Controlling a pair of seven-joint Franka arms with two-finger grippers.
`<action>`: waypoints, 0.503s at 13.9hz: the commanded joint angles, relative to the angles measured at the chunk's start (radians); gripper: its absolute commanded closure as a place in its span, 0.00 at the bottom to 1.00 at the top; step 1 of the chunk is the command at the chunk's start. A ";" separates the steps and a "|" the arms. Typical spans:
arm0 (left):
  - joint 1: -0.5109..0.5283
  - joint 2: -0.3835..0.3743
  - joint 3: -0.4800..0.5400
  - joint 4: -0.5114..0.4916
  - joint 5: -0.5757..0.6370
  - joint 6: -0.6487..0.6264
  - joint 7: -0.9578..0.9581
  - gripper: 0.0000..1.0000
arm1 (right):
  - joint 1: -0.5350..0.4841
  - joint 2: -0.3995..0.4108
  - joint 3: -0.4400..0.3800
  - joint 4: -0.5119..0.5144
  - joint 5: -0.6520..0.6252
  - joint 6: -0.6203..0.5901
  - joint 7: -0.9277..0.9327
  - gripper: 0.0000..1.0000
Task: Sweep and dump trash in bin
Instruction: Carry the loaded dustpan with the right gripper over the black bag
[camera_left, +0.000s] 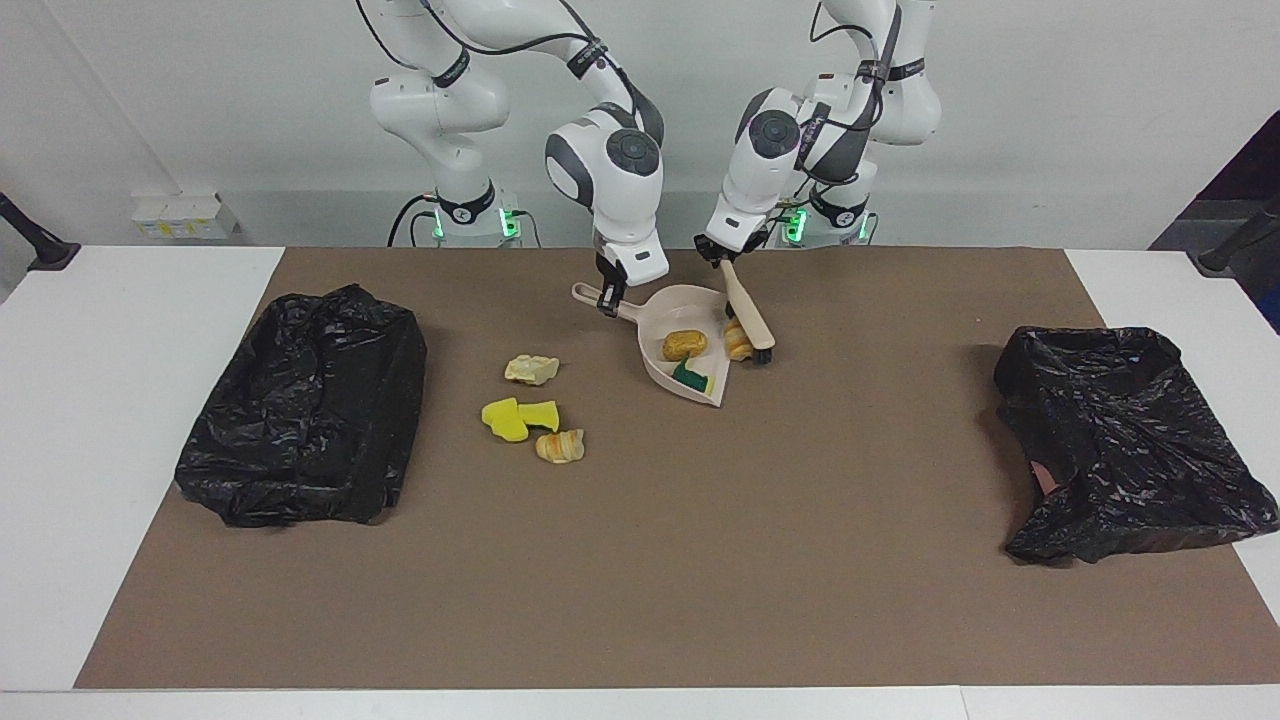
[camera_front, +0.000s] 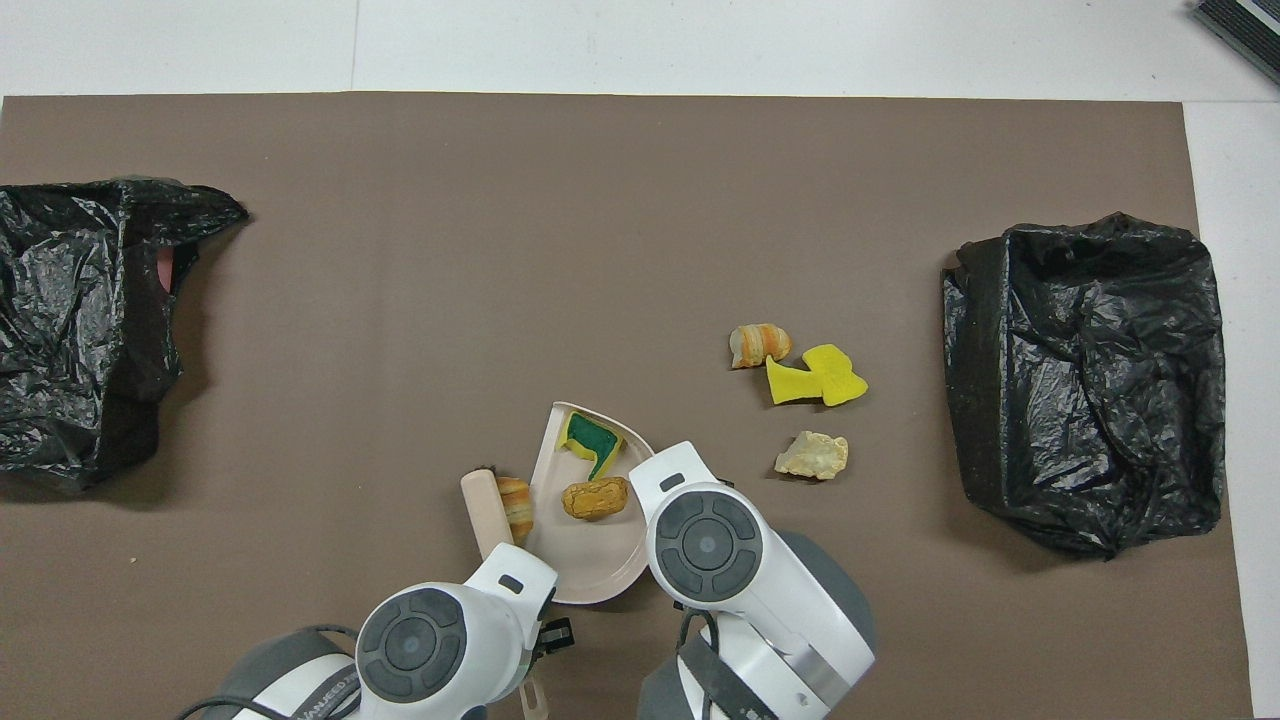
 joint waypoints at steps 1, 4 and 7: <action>-0.044 0.027 0.011 0.041 -0.015 -0.032 0.187 1.00 | -0.005 0.021 0.004 -0.006 0.023 0.015 -0.004 1.00; -0.022 0.025 0.017 0.110 -0.011 -0.154 0.223 1.00 | -0.005 0.021 0.004 -0.006 0.022 0.015 0.002 1.00; 0.065 -0.002 0.024 0.167 0.032 -0.305 0.211 1.00 | -0.005 0.021 0.004 -0.006 0.022 0.015 0.003 1.00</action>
